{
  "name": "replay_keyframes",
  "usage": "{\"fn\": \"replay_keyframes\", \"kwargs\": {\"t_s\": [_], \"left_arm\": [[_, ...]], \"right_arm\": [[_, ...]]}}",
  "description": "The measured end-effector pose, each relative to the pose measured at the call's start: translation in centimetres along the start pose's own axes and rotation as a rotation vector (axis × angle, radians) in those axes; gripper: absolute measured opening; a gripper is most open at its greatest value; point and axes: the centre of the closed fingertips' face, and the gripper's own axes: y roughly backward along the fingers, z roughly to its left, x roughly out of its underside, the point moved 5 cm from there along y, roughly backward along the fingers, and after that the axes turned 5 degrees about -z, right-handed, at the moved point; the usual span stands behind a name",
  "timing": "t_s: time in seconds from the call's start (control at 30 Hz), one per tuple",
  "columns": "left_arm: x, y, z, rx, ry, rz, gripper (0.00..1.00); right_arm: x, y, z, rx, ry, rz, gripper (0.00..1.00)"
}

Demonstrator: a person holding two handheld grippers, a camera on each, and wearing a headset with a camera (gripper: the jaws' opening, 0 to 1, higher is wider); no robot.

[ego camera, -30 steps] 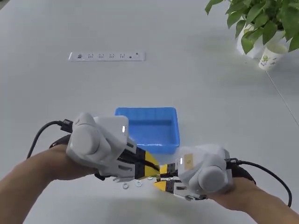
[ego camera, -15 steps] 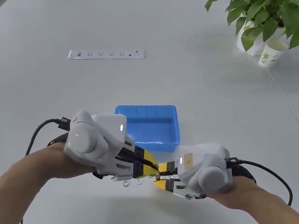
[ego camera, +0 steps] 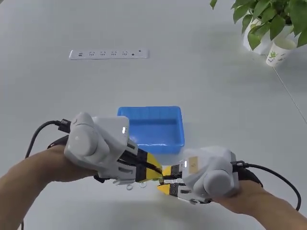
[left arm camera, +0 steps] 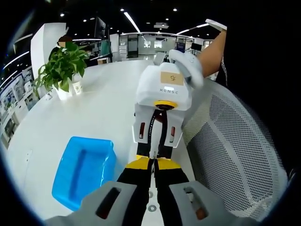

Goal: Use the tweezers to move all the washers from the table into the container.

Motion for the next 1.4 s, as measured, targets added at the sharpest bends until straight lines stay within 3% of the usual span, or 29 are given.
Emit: {"fn": "replay_keyframes", "kwargs": {"t_s": [0.83,0.9,1.4], "left_arm": [[-0.24,-0.17,-0.12,0.013,0.000,-0.008,0.06],[0.00,-0.26,-0.10,0.015,-0.009,0.008,0.06],[-0.20,-0.33,-0.31,0.028,-0.004,-0.007,0.06]], "right_arm": [[-0.13,0.12,0.33,-0.005,-0.011,-0.006,0.12],[-0.02,0.04,0.36,-0.007,-0.006,-0.001,0.13],[0.15,0.04,0.53,-0.007,-0.012,0.008,0.13]]}}
